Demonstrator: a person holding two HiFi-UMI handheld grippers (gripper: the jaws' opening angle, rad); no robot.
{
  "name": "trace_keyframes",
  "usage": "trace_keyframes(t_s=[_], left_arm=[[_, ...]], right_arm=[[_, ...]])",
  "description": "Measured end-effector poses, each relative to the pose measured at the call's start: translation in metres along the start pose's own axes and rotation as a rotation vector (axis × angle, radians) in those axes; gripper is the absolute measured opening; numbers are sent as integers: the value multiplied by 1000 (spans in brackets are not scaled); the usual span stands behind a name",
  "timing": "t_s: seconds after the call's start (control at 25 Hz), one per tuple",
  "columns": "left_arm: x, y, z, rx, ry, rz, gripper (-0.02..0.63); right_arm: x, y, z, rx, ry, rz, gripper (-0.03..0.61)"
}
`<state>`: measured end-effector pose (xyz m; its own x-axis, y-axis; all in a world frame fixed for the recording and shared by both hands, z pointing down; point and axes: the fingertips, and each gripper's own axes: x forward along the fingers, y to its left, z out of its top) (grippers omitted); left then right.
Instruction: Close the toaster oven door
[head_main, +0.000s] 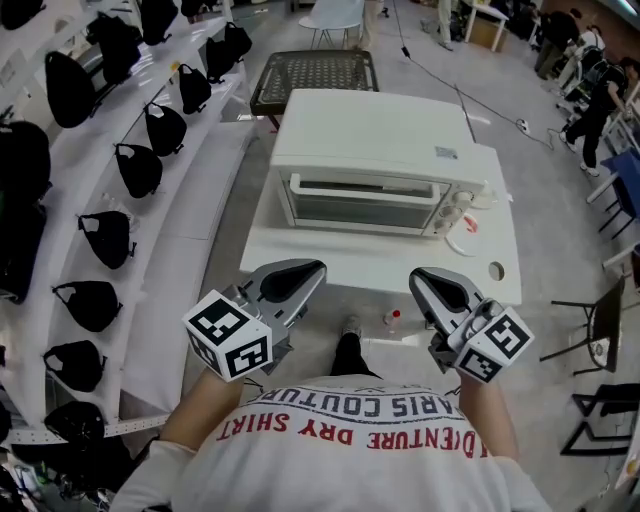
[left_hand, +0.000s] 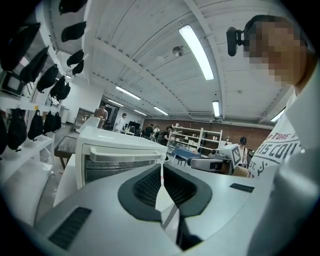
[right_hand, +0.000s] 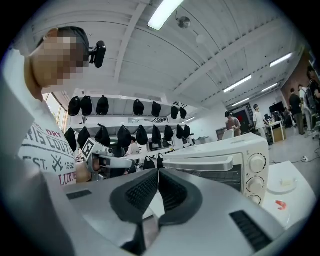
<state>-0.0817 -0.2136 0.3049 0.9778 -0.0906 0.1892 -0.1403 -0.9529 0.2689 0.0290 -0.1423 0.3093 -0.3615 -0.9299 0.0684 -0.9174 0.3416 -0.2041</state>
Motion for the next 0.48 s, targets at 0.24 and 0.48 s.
trace_keyframes(t_s=[0.24,0.48], left_arm=[[1,-7,-7,32,18,15,38],[3,-6,-14,44,35,30,38]], right_arm=[[-8,0,-1,-16,-6,-31,23],[-10,-2,-7,-4,12,-43,23]])
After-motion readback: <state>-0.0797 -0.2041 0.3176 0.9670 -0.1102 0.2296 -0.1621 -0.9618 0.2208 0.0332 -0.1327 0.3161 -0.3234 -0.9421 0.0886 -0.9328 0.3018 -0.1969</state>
